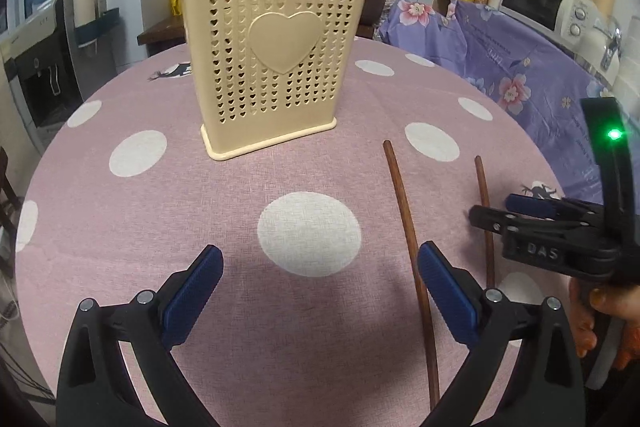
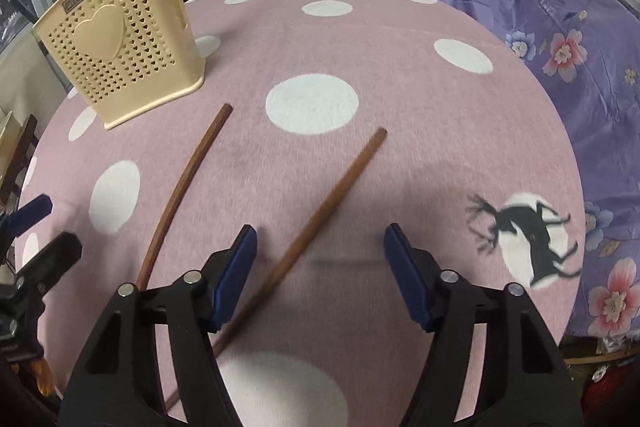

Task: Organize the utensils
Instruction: 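Close the right tool on one of the two brown chopsticks, then grasp the other brown chopstick with the left tool while the right tool holds its chopstick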

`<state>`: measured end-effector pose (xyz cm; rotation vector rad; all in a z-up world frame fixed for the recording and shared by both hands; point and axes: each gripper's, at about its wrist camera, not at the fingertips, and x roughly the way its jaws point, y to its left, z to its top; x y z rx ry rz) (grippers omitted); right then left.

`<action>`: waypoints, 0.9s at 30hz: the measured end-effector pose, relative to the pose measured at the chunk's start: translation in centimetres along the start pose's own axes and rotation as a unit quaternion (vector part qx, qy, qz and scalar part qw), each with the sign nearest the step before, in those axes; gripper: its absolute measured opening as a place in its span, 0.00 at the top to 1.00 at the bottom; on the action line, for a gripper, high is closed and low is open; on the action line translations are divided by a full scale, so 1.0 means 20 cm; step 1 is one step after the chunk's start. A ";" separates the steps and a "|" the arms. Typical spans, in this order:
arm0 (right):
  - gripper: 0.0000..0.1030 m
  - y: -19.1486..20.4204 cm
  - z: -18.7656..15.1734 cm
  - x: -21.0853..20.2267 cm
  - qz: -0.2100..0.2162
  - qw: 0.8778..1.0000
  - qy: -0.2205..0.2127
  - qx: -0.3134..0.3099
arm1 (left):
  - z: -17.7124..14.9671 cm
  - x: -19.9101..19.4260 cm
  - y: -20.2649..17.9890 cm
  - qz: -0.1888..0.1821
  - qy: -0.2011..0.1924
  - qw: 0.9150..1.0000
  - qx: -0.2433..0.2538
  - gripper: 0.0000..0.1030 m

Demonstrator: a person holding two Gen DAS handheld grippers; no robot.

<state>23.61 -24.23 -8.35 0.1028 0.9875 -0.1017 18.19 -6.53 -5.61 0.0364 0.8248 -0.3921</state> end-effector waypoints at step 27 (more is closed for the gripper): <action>0.93 0.10 0.10 0.05 0.065 0.992 0.008 -0.111 | 0.06 0.13 -0.13 -0.032 0.032 0.999 0.023 0.40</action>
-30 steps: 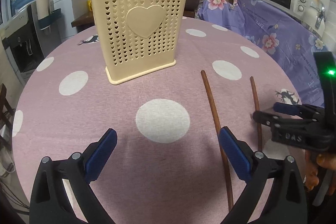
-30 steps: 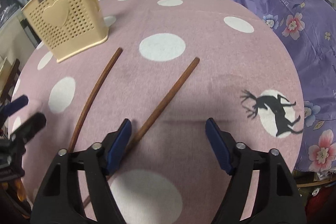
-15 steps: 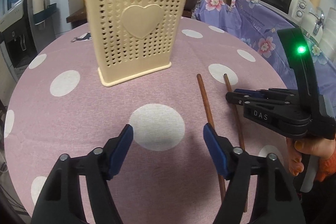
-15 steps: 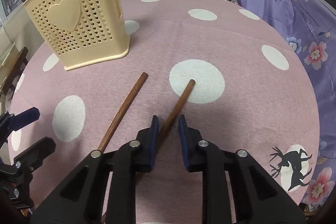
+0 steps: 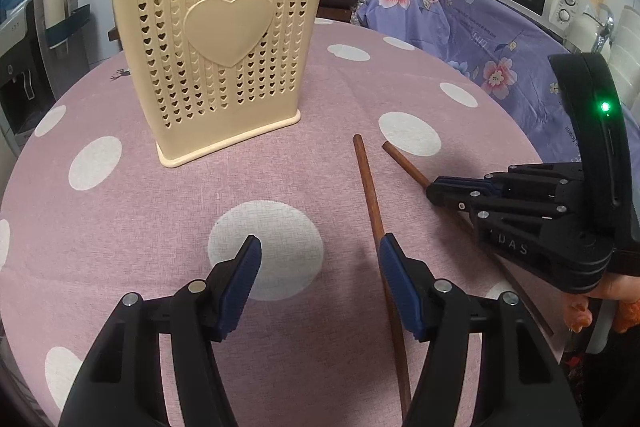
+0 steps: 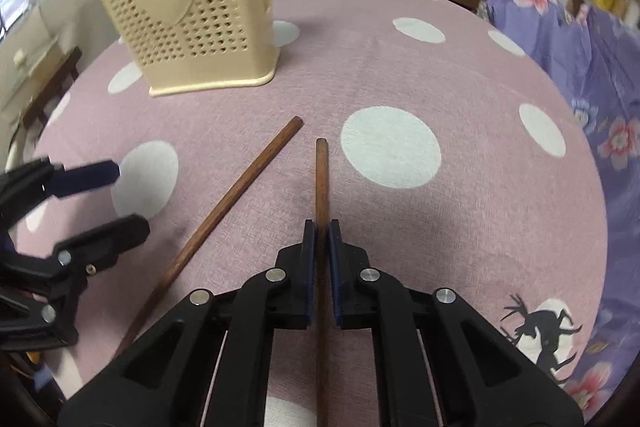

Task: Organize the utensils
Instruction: 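Grasp the other brown chopstick with the left tool while the right tool holds its chopstick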

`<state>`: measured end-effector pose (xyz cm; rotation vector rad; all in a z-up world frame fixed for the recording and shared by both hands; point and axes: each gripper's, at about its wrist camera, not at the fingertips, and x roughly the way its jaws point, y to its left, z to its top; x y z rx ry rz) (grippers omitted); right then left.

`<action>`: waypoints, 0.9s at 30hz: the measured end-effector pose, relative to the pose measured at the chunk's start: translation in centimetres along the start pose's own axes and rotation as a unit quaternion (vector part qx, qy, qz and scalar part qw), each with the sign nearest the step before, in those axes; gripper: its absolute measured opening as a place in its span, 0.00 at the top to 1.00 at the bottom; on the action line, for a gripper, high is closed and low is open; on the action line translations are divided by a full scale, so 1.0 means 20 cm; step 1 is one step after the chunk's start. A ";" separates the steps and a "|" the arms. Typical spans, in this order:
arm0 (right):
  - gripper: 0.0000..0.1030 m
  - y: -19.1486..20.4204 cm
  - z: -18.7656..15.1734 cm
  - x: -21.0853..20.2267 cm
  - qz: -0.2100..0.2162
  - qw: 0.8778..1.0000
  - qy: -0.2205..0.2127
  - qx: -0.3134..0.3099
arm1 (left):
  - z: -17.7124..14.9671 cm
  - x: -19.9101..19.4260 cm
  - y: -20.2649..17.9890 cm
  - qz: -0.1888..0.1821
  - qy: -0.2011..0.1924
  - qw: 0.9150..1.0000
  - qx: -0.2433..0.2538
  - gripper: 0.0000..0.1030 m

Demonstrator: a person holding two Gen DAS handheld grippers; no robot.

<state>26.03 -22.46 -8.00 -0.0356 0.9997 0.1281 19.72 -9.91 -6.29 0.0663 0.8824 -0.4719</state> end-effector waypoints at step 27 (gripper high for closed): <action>0.48 -0.18 -0.01 -0.12 0.006 0.994 -0.045 0.100 | 0.28 0.34 -0.12 0.031 0.036 0.998 0.032 0.90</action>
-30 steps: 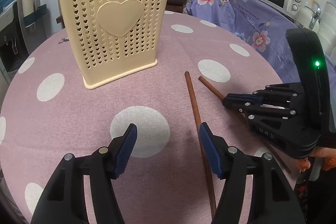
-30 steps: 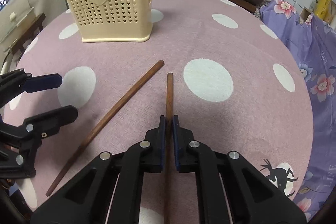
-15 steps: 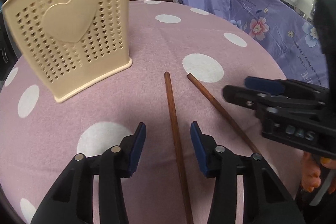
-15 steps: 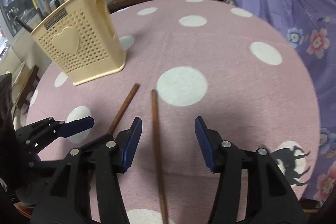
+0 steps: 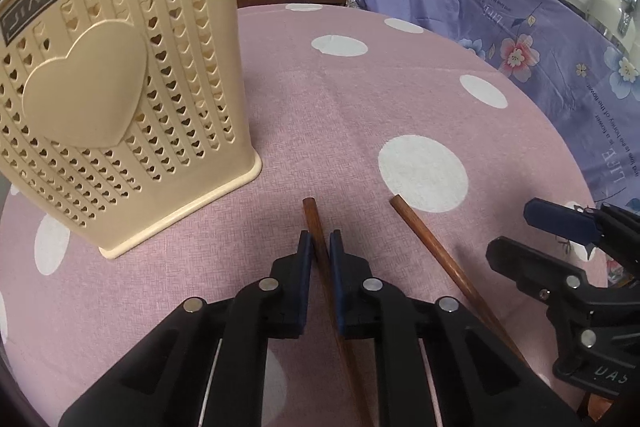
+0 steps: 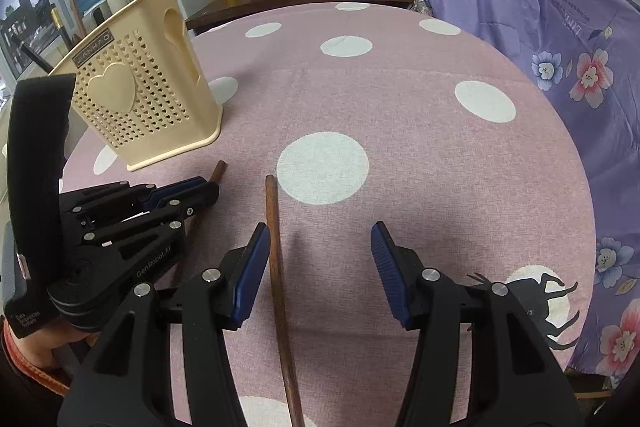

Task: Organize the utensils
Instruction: 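Grasp the other brown chopstick with the left tool while the right tool holds its chopstick, then lift both brown chopsticks over the holder with the left and right tools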

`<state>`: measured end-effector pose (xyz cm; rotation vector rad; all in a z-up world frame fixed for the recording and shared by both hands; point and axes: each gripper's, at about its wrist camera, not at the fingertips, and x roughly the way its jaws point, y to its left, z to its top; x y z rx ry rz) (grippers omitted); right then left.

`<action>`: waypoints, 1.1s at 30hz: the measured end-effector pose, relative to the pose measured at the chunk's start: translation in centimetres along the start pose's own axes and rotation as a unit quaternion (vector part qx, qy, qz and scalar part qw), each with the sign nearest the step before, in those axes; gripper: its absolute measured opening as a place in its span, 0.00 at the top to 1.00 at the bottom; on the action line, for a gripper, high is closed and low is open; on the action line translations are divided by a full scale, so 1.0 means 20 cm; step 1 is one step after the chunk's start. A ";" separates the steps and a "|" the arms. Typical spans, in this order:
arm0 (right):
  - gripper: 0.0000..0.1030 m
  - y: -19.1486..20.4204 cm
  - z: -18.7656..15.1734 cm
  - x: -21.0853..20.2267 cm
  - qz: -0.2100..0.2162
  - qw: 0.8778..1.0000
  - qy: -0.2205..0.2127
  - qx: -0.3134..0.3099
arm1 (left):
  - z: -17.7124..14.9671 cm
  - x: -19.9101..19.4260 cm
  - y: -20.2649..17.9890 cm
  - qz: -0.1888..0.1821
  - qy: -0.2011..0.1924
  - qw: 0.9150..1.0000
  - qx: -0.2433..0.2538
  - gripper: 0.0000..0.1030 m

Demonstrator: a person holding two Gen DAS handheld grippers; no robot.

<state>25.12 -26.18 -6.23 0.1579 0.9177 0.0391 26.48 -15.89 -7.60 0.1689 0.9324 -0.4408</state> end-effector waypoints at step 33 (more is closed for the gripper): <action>0.92 0.21 0.03 0.18 0.005 0.990 0.024 -0.135 | -0.05 -0.03 0.03 0.011 -0.009 1.000 0.009 0.92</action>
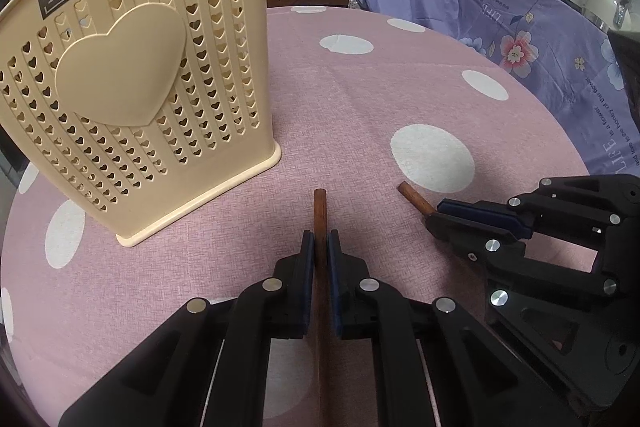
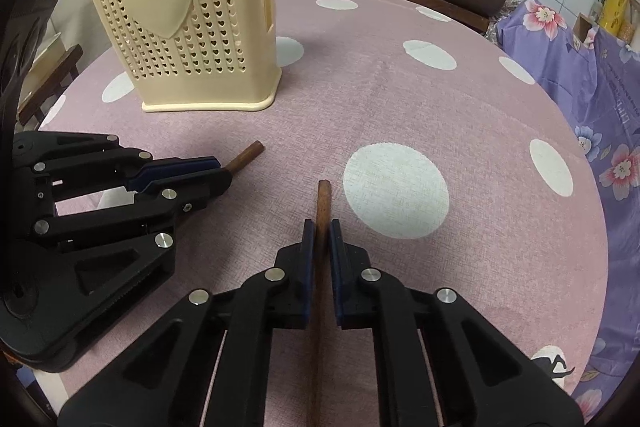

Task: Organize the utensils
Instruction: 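Lift both brown chopsticks over the holder with the left and right tools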

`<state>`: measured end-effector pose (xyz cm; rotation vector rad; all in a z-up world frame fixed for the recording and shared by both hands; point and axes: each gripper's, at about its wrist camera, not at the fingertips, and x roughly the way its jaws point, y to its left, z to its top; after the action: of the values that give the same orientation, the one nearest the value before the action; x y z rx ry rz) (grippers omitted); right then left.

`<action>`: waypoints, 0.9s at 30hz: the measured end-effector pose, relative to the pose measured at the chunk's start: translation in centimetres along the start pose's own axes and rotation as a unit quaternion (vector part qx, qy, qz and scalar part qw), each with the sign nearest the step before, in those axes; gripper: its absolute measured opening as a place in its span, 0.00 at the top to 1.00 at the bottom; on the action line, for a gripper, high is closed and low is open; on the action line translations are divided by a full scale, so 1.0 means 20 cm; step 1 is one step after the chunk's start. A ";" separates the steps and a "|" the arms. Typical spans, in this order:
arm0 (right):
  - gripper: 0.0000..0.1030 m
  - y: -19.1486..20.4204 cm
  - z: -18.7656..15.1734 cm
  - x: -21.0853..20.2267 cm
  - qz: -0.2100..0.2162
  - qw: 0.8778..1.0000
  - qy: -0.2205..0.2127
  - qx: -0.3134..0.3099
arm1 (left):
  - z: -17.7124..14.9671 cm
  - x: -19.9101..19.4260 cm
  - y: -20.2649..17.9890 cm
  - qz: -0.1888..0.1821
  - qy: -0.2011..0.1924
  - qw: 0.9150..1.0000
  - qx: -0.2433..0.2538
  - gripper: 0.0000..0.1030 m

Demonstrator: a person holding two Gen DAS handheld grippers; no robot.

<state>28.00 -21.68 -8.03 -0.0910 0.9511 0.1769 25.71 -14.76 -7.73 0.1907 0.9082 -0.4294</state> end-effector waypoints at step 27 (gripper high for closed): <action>0.93 -0.03 0.05 -1.01 0.148 0.960 -0.234 0.051 | -0.01 -0.98 0.22 -0.063 -0.221 0.971 -0.068 0.92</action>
<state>17.38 -24.35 8.97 0.1851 0.4945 0.4056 16.95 -5.20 7.63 -0.0881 0.5093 -0.5007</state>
